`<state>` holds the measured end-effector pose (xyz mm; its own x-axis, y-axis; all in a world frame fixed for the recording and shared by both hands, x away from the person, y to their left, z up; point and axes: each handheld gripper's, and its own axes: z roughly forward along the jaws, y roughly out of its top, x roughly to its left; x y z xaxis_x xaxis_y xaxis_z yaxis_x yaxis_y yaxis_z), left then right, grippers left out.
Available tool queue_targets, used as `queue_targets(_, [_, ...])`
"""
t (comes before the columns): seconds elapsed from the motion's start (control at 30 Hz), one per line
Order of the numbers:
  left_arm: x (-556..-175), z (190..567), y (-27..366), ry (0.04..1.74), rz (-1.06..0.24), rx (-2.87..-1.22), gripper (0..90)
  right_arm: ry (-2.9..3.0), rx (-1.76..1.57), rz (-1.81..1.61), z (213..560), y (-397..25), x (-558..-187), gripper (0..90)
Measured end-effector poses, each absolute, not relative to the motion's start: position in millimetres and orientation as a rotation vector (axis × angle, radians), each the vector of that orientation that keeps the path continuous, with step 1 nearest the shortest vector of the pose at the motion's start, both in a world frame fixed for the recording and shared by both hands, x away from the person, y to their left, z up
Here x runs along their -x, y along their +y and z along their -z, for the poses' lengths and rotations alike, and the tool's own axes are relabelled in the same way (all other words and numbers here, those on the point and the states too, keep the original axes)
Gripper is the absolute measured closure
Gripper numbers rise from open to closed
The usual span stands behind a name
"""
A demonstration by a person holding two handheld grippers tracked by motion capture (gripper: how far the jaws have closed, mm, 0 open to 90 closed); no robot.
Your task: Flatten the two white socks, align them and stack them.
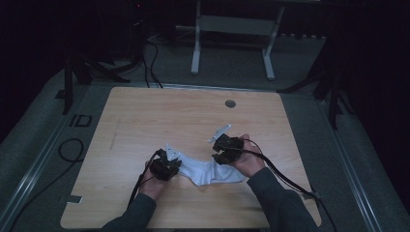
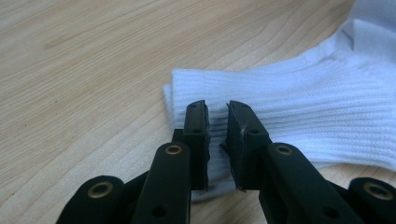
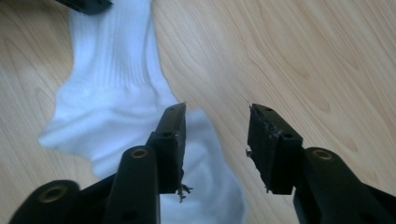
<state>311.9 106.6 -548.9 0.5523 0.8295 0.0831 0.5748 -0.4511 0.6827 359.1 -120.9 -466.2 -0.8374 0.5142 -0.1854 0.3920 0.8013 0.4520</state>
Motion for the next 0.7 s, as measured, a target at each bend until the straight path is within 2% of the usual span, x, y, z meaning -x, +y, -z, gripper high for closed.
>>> queue_targets(0.23, [-311, 549, 107, 1.127, -0.553, -2.19, 78.2, 2.665, -0.79, -0.563, 470, -144, -363, 61.7])
queue_targets(0.47, [-310, 549, 106, 1.129, -0.553, -2.196, 78.3, 2.74, -0.844, -0.499, 496, -151, -356, 68.6])
queue_targets(0.7, [-309, 549, 106, 1.131, -0.557, -2.197, 78.3, 2.762, -0.93, -0.481, 512, -159, -359, 62.5])
